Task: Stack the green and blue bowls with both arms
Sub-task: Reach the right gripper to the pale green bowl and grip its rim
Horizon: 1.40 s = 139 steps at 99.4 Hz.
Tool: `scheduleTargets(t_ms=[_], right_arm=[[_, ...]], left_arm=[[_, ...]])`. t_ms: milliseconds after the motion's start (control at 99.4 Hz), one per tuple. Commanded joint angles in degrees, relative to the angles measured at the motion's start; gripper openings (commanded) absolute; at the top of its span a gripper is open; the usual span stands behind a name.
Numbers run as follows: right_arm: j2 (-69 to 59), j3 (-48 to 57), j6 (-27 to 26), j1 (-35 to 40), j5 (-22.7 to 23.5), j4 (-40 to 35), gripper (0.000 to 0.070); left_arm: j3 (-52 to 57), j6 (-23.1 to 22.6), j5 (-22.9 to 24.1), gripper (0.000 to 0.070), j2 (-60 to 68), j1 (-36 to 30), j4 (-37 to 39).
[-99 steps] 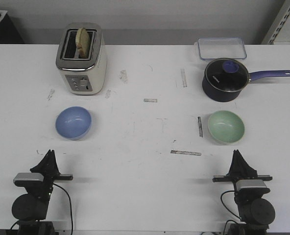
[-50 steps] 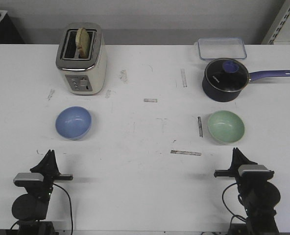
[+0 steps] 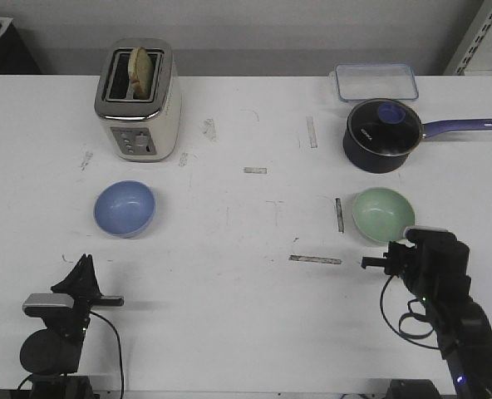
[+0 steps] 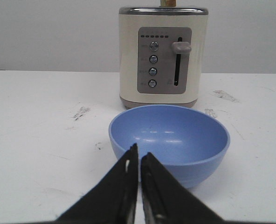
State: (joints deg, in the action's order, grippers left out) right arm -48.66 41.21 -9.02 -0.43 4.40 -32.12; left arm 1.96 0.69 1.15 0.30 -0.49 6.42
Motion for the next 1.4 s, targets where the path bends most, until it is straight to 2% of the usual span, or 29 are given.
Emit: scheduleTargets(t_ms=[0, 131, 242, 292, 382, 423, 533, 594, 795, 1057, 1298, 1389], right_arm=[[-4.0, 5.0, -1.4, -0.1, 0.0, -1.4, 0.0009], [-11.0, 12.8, -2.3, -1.2, 1.0, -7.1, 0.001], [-16.6, 19.3, -2.4, -3.9, 4.1, -11.6, 0.0027], [-19.0, 22.0, -2.4, -5.6, 5.8, -13.2, 0.0105], [-23.1, 26.0, -2.3, -9.0, 8.9, -15.3, 0.0358], [-24.8, 27.4, -2.3, -10.6, 10.7, -15.9, 0.0431], [-28.5, 29.4, -2.3, -15.5, 14.8, -15.9, 0.0443], [-30.2, 29.4, -2.3, -17.4, 15.3, -15.5, 0.0447], [-37.2, 29.4, 0.3, -19.1, 15.1, -15.5, 0.0447], [-44.0, 29.3, 0.3, -16.9, 14.9, -14.3, 0.0435], [-46.1, 29.2, 0.1, -14.8, 9.6, -13.7, 0.0141], [-46.1, 29.2, 0.1, -14.6, 8.6, -13.4, 0.001]], left_arm=[[-1.2, -0.5, -0.1, 0.0001, -0.1, 0.1, 0.8], [-1.2, -0.5, -0.1, 0.0001, -0.1, 0.1, 0.8], [-1.2, -0.5, -0.1, 0.0001, -0.1, 0.1, 0.8], [-1.2, -0.5, -0.1, 0.0001, -0.1, 0.1, 0.8], [-1.2, -0.5, -0.1, 0.0001, -0.1, 0.1, 0.8], [-1.2, -0.5, -0.1, 0.0001, -0.1, 0.1, 0.8], [-1.2, -0.5, -0.1, 0.0001, -0.1, 0.1, 0.8], [-1.2, -0.5, -0.1, 0.0001, -0.1, 0.1, 0.8], [-1.2, -0.5, -0.1, 0.0001, -0.1, 0.1, 0.8], [-1.2, -0.5, -0.1, 0.0001, -0.1, 0.1, 0.8], [-1.2, -0.5, -0.1, 0.0001, -0.1, 0.1, 0.8], [-1.2, -0.5, -0.1, 0.0001, -0.1, 0.1, 0.8]])
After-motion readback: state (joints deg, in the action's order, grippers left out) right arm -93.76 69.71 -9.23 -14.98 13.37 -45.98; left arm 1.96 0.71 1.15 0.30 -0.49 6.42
